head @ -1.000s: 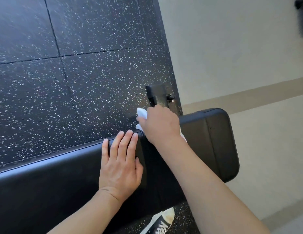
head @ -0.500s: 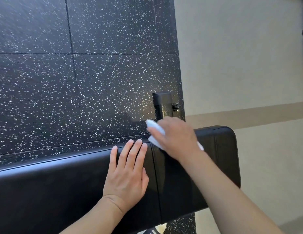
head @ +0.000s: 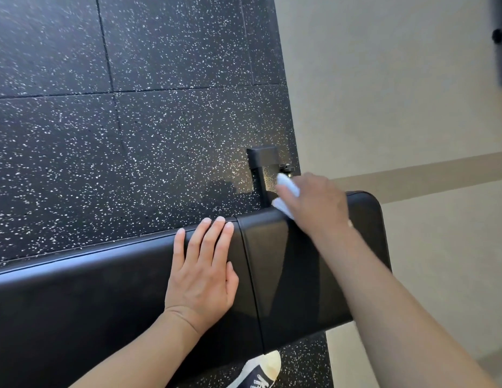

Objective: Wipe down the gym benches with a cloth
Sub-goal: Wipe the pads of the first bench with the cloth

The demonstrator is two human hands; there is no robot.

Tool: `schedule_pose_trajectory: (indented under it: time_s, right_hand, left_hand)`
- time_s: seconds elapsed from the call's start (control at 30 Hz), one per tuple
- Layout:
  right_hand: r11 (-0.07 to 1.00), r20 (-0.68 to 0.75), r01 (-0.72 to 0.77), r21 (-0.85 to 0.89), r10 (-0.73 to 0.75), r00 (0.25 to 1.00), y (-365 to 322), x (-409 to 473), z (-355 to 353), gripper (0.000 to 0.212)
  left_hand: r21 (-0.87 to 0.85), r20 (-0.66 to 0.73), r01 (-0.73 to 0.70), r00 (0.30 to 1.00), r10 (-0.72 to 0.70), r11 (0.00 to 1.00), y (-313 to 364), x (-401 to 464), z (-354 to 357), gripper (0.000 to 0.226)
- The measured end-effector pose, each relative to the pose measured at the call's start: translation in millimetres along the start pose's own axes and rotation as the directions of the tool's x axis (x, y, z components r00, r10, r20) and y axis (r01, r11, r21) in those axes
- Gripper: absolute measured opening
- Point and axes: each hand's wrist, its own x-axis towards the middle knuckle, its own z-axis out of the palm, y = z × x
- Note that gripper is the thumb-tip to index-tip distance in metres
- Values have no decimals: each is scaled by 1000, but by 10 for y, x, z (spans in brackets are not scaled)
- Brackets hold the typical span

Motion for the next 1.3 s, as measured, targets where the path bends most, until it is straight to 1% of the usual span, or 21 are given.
schedule_pose_trajectory:
  time_s: [0.07, 0.13, 0.2, 0.27, 0.33, 0.37, 0.43, 0.5, 0.53, 0.6, 0.7, 0.77, 0.83, 0.9, 0.97, 1.0, 1.1, 1.13, 1.2, 1.3]
  right_hand:
    - [998, -42, 33, 52, -31, 999, -382, -146, 107, 42]
    - [991, -133, 92, 99, -79, 988, -672, -265, 215, 43]
    - [978, -230, 134, 160, -95, 968, -764, -354, 261, 42]
    - [964, -310, 167, 208, -97, 946, -646, -443, 272, 37]
    - [964, -368, 176, 198, -93, 925, -373, -568, 282, 29]
    - [971, -388, 151, 183, -70, 919, -204, -634, 298, 27]
    - [977, -421, 46, 208, 47, 906, 149, -843, 339, 25]
    - [961, -427, -31, 276, 151, 892, 349, -1088, 400, 24]
    - [958, -426, -41, 285, 165, 890, 368, -1221, 442, 23]
    - [965, -422, -17, 261, 130, 897, 275, -1494, 550, 21]
    - [958, -389, 47, 285, 71, 919, 54, -1840, 683, 20]
    - [953, -368, 71, 294, 44, 929, 8, -2014, 722, 20]
    - [954, -358, 89, 286, 20, 934, 82, -2128, 728, 21]
    - [955, -364, 82, 287, 30, 931, 264, -2214, 727, 19]
    - [955, -393, 17, 295, 105, 913, 540, -2305, 748, 19]
    - [948, -412, -38, 316, 173, 895, 706, -2353, 766, 20]
    - [878, -426, -238, 416, 419, 802, 1150, -2456, 807, 23]
    - [852, -418, -276, 446, 470, 777, 1220, -2471, 830, 22]
    - [834, -430, -280, 476, 499, 753, 1194, -2477, 890, 18]
    - [810, -429, -233, 538, 501, 752, 958, -2480, 956, 23]
  left_hand:
    - [3, 5, 1, 1000, -1, 1000, -1, 2, -7, 72]
    - [1, 7, 1, 1000, -1, 1000, -1, 12, -25, 70]
    - [-3, 7, 5, 1000, -5, 1000, -3, 11, -43, 69]
    - [-16, 0, 6, 1000, -6, 1000, 0, 9, -65, 67]
    - [-32, -5, 12, 1000, -13, 999, 0, 12, -89, 66]
    - [-43, -4, 23, 1000, -23, 999, -1, 25, -108, 66]
    - [-58, 11, 42, 999, -41, 997, 39, 24, -138, 66]
    - [-67, 29, 60, 998, -58, 996, 62, 21, -174, 65]
    - [-70, 34, 71, 997, -68, 995, 73, 20, -195, 65]
    - [-67, 50, 93, 995, -90, 993, 116, 34, -247, 64]
    - [-54, 87, 101, 992, -96, 993, 293, 126, -325, 66]
    - [-51, 134, 59, 990, -51, 997, 476, 230, -343, 67]
    - [-49, 178, -17, 984, 26, 999, 684, 384, -332, 67]
    - [-50, 176, -100, 979, 107, 994, 935, 582, -256, 65]
    - [-16, 171, -156, 973, 156, 988, 1250, 752, -109, 65]
    - [12, 164, -147, 976, 143, 989, 1412, 797, -21, 65]
    - [52, 71, 5, 997, -8, 999, 1710, 788, 221, 65]
    - [53, 31, 21, 999, -22, 998, 1727, 759, 275, 65]
    - [55, -22, 14, 1000, -13, 998, 1699, 745, 347, 65]
    - [64, -46, 29, 999, -26, 998, 1667, 769, 388, 66]
